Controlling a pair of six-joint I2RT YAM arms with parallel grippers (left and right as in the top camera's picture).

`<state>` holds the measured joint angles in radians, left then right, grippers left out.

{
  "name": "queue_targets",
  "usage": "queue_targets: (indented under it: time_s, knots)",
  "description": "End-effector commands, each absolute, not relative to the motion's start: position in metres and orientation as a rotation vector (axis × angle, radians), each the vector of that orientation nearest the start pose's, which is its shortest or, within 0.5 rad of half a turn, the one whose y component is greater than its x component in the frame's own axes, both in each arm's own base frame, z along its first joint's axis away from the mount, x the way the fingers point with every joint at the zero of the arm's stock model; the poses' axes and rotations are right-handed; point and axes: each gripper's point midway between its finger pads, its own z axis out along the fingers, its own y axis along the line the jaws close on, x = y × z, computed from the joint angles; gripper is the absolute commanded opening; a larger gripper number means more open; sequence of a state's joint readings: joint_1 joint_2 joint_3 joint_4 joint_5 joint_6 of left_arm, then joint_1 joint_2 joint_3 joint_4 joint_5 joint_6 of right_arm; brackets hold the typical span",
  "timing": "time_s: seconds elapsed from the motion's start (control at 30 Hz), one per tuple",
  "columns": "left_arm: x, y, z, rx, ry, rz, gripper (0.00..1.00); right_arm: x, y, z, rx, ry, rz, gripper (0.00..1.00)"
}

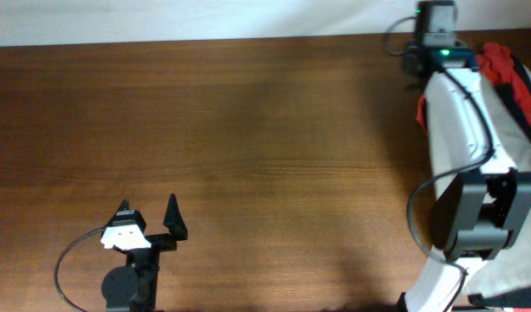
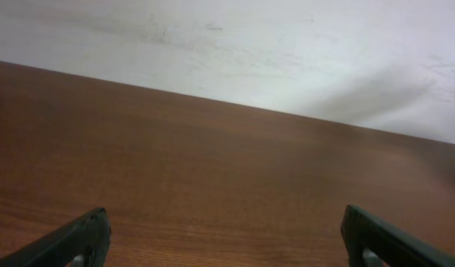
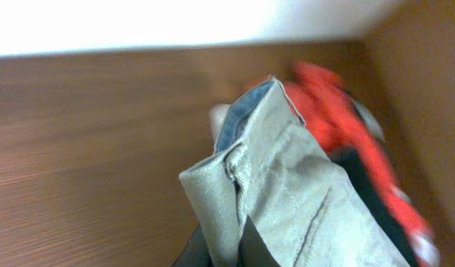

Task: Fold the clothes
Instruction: 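Drag the khaki shorts left and lay them flat mid-table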

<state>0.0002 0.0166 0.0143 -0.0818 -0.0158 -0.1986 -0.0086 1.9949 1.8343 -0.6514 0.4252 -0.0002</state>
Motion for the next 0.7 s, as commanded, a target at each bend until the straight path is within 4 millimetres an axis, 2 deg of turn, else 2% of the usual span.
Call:
queue_targets:
  time_s: [0.0, 0.1, 0.13, 0.2, 0.23, 0.27, 0.3, 0.33, 0.37, 0.43, 0.5, 0.57, 0.6, 0.67]
  knots:
    - [0.246, 0.002, 0.155, -0.162, 1.650, -0.126, 0.99, 0.537, 0.087, 0.258, -0.134, 2.235, -0.050, 0.04]
    - [0.246, 0.002, 0.155, -0.162, 1.650, -0.126, 0.99, 0.502, 0.237, 0.247, -0.401, 2.214, 0.202, 0.04]
    - [0.246, 0.002, 0.155, -0.162, 1.650, -0.126, 0.99, 0.479, 0.291, 0.241, -0.455, 2.209, 0.288, 0.04]
    - [0.246, 0.002, 0.155, -0.162, 1.650, -0.126, 0.99, 0.428, 0.381, 0.226, -0.527, 2.212, 0.449, 0.04]
    - [0.246, 0.002, 0.155, -0.162, 1.650, -0.126, 0.99, 0.399, 0.419, 0.219, -0.612, 2.198, 0.495, 0.04]
    - [0.246, 0.002, 0.155, -0.162, 1.650, -0.126, 0.99, 0.380, 0.439, 0.217, -0.625, 2.198, 0.531, 0.04]
    - [0.246, 0.002, 0.155, -0.162, 1.650, -0.126, 0.99, 0.369, 0.450, 0.217, -0.627, 2.194, 0.543, 0.14]
    - [0.246, 0.002, 0.155, -0.162, 1.650, -0.126, 0.99, 0.358, 0.460, 0.219, -0.647, 2.178, 0.547, 0.51]
    - [0.246, 0.002, 0.155, -0.162, 1.650, -0.126, 0.99, 0.354, 0.464, 0.220, -0.655, 2.173, 0.553, 0.99]
    - [0.246, 0.002, 0.155, -0.162, 1.650, -0.126, 0.99, 0.366, 0.452, 0.226, -0.618, 2.172, 0.540, 0.99]
    - [0.246, 0.002, 0.155, -0.162, 1.650, -0.126, 0.99, 0.390, 0.413, 0.248, -0.428, 2.211, 0.559, 0.99]
    - [0.246, 0.002, 0.155, -0.162, 1.650, -0.126, 0.99, 0.414, 0.354, 0.270, -0.264, 2.246, 0.526, 0.99]
    - [0.246, 0.002, 0.155, -0.162, 1.650, -0.126, 0.99, 0.421, 0.329, 0.275, -0.219, 2.260, 0.496, 0.99]
    - [0.246, 0.002, 0.155, -0.162, 1.650, -0.126, 0.99, 0.433, 0.266, 0.282, -0.100, 2.312, 0.408, 0.99]
